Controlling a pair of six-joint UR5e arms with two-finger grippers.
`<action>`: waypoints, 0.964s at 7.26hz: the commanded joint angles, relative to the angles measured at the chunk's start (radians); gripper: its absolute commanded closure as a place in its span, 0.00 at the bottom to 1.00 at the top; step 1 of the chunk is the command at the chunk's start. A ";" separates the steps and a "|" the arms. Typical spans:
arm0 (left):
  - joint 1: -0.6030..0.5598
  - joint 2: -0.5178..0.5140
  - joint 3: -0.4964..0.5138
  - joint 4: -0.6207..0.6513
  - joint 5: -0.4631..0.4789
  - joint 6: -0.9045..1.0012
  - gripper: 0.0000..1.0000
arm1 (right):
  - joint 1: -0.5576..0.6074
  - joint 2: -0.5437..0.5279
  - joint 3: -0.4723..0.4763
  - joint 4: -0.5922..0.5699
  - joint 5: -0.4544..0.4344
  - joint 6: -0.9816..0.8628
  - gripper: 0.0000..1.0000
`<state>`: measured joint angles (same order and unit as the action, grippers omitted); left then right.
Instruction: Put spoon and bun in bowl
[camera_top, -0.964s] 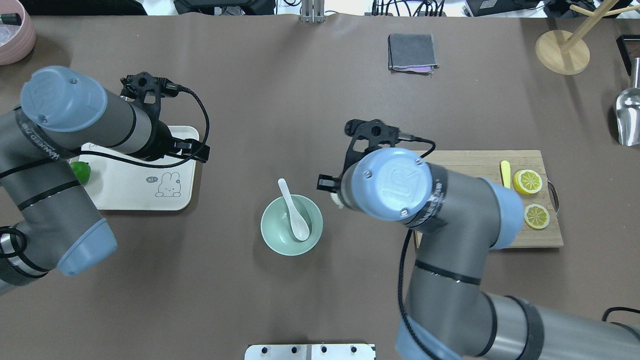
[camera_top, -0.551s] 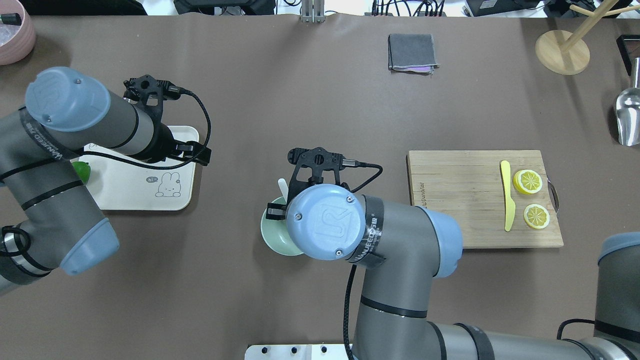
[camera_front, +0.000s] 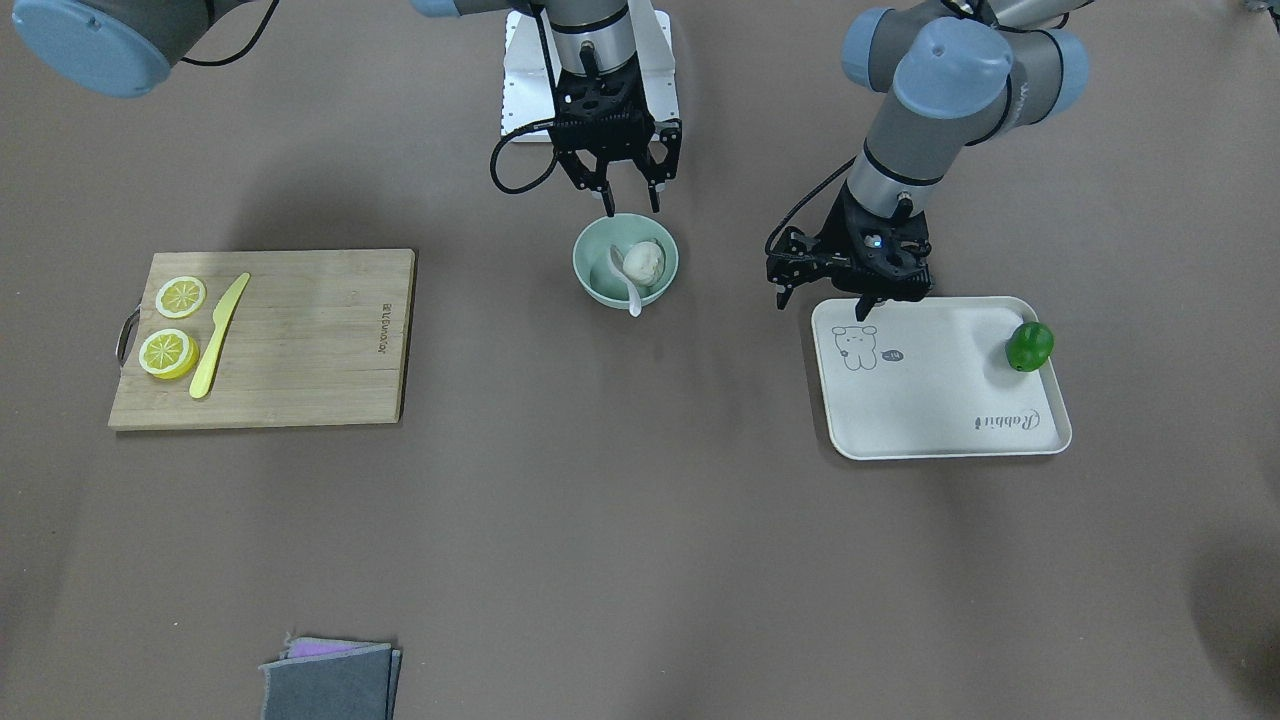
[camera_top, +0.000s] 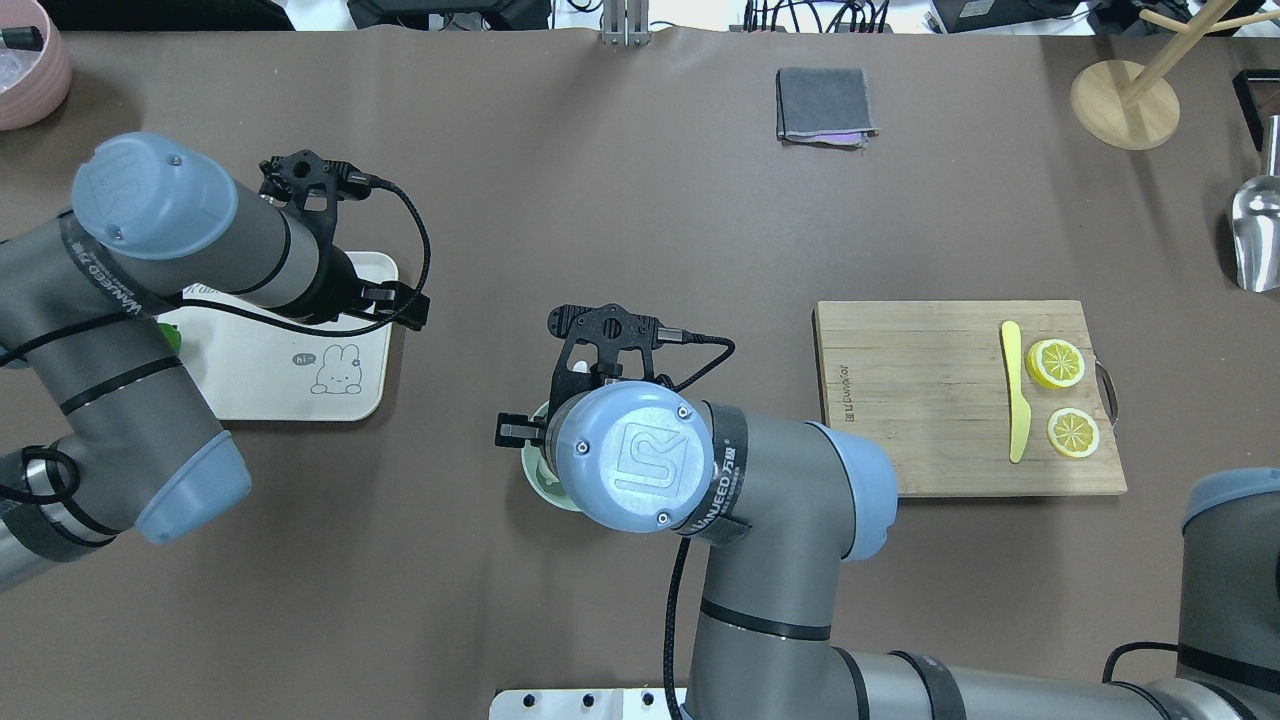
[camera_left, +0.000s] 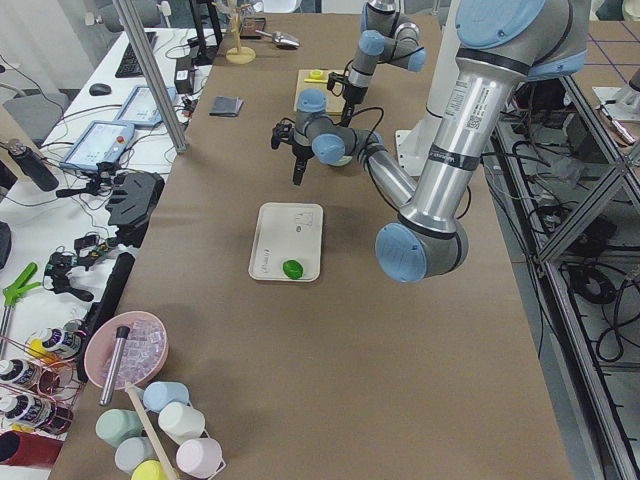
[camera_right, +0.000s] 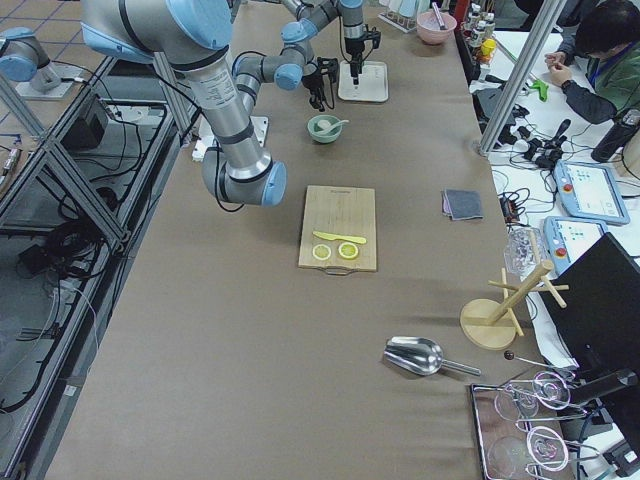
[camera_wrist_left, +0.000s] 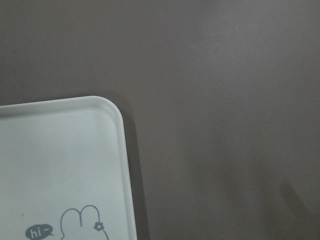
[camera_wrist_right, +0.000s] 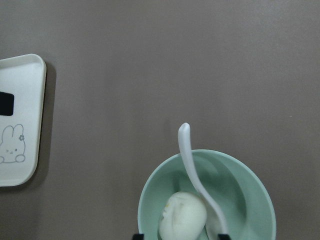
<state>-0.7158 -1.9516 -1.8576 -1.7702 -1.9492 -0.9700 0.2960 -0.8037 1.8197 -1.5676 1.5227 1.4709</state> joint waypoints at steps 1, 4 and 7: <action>-0.028 0.000 -0.002 0.008 -0.034 0.004 0.02 | 0.101 -0.003 0.010 0.000 0.130 -0.020 0.00; -0.215 0.016 -0.052 0.238 -0.120 0.326 0.02 | 0.405 -0.153 0.010 0.001 0.383 -0.340 0.00; -0.524 0.090 -0.106 0.511 -0.225 0.827 0.02 | 0.793 -0.416 0.006 -0.002 0.616 -0.956 0.00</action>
<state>-1.1016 -1.9073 -1.9581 -1.3323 -2.1081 -0.3412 0.9267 -1.1091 1.8278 -1.5668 2.0415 0.7869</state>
